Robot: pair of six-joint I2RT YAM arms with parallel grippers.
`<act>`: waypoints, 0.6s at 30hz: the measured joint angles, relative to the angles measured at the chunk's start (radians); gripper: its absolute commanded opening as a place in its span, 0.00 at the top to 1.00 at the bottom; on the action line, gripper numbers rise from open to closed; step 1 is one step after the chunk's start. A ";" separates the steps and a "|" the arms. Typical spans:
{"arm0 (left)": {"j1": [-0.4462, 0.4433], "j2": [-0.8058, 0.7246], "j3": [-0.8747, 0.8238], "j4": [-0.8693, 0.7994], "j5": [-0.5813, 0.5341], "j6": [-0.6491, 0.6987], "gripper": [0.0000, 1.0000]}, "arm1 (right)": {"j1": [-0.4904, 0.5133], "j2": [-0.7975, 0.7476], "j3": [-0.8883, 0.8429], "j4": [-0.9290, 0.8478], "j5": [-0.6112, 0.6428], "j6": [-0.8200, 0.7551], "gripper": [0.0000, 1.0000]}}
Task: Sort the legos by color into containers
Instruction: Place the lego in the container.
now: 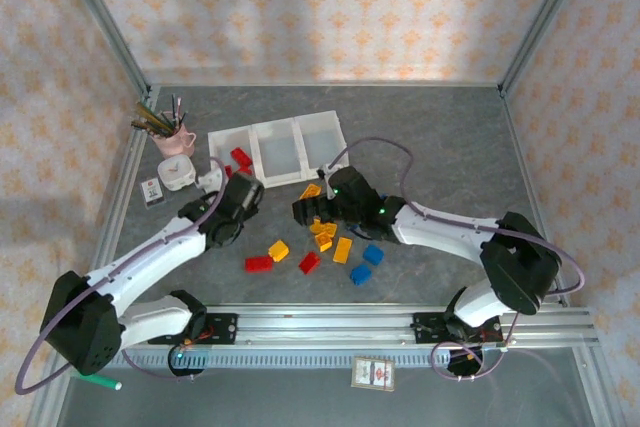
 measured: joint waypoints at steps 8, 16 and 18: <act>0.154 0.286 0.261 0.106 -0.010 0.227 0.66 | -0.049 0.011 0.046 0.003 0.004 0.035 0.00; 0.271 0.567 0.463 0.162 -0.002 0.374 0.63 | -0.066 0.031 0.052 0.007 0.005 0.060 0.00; 0.284 0.615 0.497 0.168 -0.002 0.398 0.61 | -0.066 0.035 0.052 0.007 0.006 0.061 0.00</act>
